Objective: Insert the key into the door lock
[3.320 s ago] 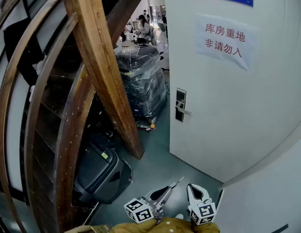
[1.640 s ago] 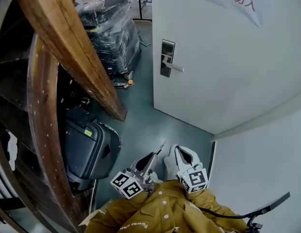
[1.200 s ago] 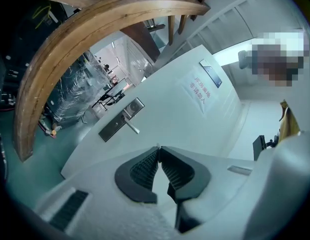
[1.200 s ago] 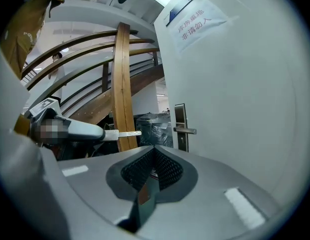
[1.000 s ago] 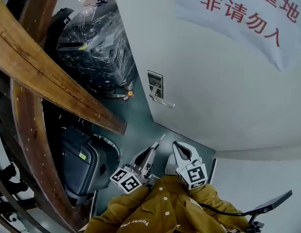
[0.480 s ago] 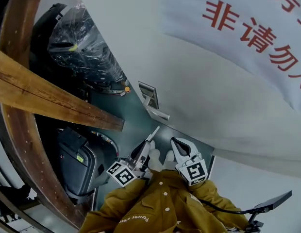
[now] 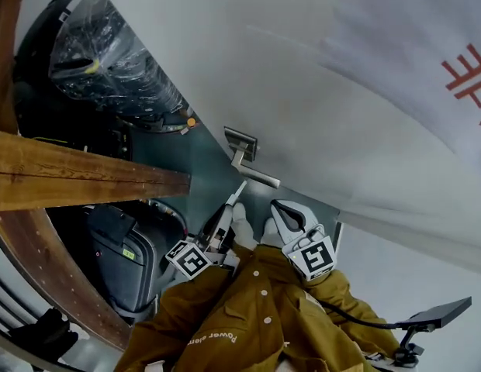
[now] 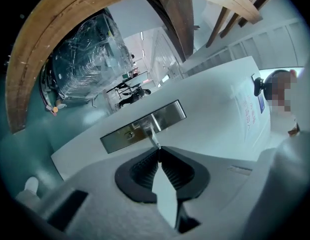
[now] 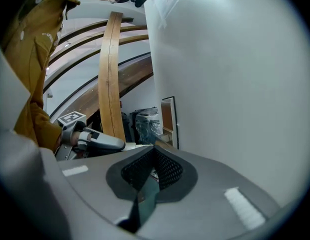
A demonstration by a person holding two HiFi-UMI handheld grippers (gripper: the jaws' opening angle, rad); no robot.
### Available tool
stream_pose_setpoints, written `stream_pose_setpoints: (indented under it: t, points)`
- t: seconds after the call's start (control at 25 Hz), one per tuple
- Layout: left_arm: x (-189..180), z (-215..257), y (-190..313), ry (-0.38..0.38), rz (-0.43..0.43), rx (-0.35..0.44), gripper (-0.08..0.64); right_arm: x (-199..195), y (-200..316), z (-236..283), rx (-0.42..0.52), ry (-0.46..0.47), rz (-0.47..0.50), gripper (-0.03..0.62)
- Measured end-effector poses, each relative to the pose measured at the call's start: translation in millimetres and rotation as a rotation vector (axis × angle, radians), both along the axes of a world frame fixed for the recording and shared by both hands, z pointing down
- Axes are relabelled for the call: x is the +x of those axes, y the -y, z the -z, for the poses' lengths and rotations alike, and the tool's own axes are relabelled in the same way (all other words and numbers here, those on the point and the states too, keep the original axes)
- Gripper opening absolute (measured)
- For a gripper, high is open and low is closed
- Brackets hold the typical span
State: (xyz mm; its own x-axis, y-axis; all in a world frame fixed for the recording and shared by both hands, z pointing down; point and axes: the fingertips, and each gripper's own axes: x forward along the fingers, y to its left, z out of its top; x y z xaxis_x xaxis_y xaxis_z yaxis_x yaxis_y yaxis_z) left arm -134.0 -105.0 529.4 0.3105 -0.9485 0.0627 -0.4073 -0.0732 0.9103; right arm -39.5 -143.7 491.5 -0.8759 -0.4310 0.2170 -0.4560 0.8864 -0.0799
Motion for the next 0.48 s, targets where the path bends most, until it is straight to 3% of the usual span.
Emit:
stream_pose_setpoints:
  t: [0.24,0.4,0.48]
  points:
    - [-32.7,-18.9,17.2,-0.043,0.023,-0.041,0.025,-20.8,2.4,4.6,0.04,-0.057,0.064,0.006]
    - [-41.2,-47.7,28.9,0.002,0.034,-0.08,0.025,-21.8,3.5,3.5,0.012,-0.051,0.095,0.006]
    - [-39.6,-55.9,35.9,-0.023,0.041,-0.094,0.025,-23.7,3.2,2.1,-0.003,-0.062,0.138,0.006]
